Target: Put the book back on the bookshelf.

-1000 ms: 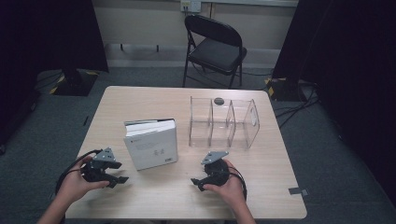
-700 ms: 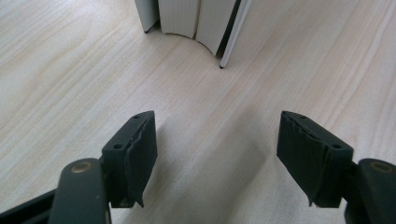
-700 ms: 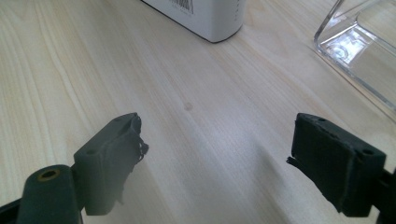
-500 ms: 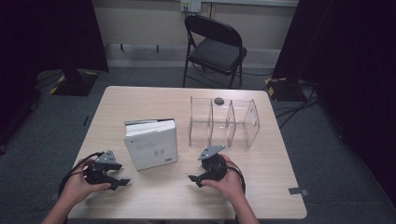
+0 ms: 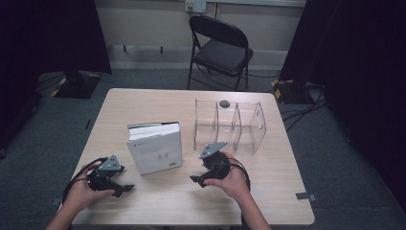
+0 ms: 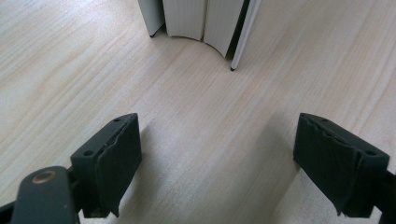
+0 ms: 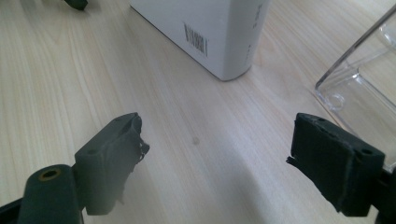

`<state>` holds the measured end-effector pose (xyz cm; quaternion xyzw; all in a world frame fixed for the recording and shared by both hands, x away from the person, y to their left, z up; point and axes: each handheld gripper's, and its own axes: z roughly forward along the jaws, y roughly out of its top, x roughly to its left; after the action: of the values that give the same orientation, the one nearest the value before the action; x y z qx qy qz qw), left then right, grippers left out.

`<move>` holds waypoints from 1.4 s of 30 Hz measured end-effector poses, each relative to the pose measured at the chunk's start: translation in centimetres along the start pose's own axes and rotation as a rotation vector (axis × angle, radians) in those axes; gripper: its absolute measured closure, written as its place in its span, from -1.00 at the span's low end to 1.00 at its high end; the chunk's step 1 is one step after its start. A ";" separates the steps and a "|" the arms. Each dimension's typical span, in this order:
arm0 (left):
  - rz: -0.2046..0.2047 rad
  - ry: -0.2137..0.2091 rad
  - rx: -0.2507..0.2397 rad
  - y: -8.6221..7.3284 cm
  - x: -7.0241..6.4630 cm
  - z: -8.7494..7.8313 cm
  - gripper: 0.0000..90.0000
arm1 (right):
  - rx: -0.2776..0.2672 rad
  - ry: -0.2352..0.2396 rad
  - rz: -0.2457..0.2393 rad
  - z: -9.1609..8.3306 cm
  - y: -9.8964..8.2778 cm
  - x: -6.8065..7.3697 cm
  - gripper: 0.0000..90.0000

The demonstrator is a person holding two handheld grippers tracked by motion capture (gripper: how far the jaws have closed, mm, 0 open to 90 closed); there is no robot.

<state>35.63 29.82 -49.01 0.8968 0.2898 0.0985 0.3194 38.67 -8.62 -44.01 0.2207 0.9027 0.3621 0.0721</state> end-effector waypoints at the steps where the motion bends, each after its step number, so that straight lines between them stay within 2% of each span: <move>1: -0.005 0.012 -0.023 -0.1 -0.1 0.2 -0.68 | -0.003 0.006 0.007 -0.1 0.1 0.0 -0.66; 2: -0.016 0.009 -0.038 -0.2 -0.2 0.2 -0.70 | -0.011 0.008 0.003 -0.1 0.3 -0.1 -0.66; 5: 0.010 -0.005 -0.047 -0.5 -0.1 0.4 -0.83 | -0.015 0.021 -0.004 -0.2 0.8 -0.2 -0.65; 6: -0.007 0.000 -0.078 -0.6 -0.2 0.7 -0.89 | -0.012 0.020 -0.008 -0.3 1.0 -0.2 -0.65; 7: 0.005 -0.001 -0.072 -0.6 -0.2 0.7 -0.95 | -0.011 0.019 -0.013 -0.4 1.2 -0.2 -0.65; 8: -0.006 -0.006 -0.076 -0.6 -0.3 0.9 -0.99 | -0.007 0.020 -0.022 -0.4 1.4 -0.2 -0.65; 10: 0.006 -0.008 -0.074 -0.6 -0.3 0.9 -1.00 | 0.000 0.014 -0.033 -0.5 1.7 -0.2 -0.65; 15: 0.010 -0.018 -0.120 -0.9 -0.1 1.0 -1.00 | -0.001 0.031 -0.050 -0.9 2.8 -0.3 -0.64; 23: 0.011 -0.018 -0.120 -0.9 -0.1 1.0 -1.00 | -0.017 0.057 -0.064 -1.8 5.4 -0.8 -0.63; 28: 0.011 -0.018 -0.120 -0.9 -0.1 1.0 -1.00 | -0.023 0.044 -0.094 -2.1 7.1 -1.0 -0.63; 31: 0.011 -0.018 -0.120 -0.9 -0.1 1.0 -1.00 | -0.039 0.059 -0.077 -2.2 7.9 -1.2 -0.63; 34: 0.011 -0.018 -0.120 -0.9 -0.1 1.0 -1.00 | -0.037 0.051 -0.089 -2.1 8.5 -1.4 -0.63; 42: 0.011 -0.018 -0.120 -0.9 -0.1 1.0 -1.00 | -0.035 0.068 -0.099 -1.3 9.9 -1.6 -0.62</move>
<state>35.47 29.81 -50.40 0.8785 0.2756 0.1092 0.3747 43.18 -3.81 -36.29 0.1622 0.9080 0.3811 0.0633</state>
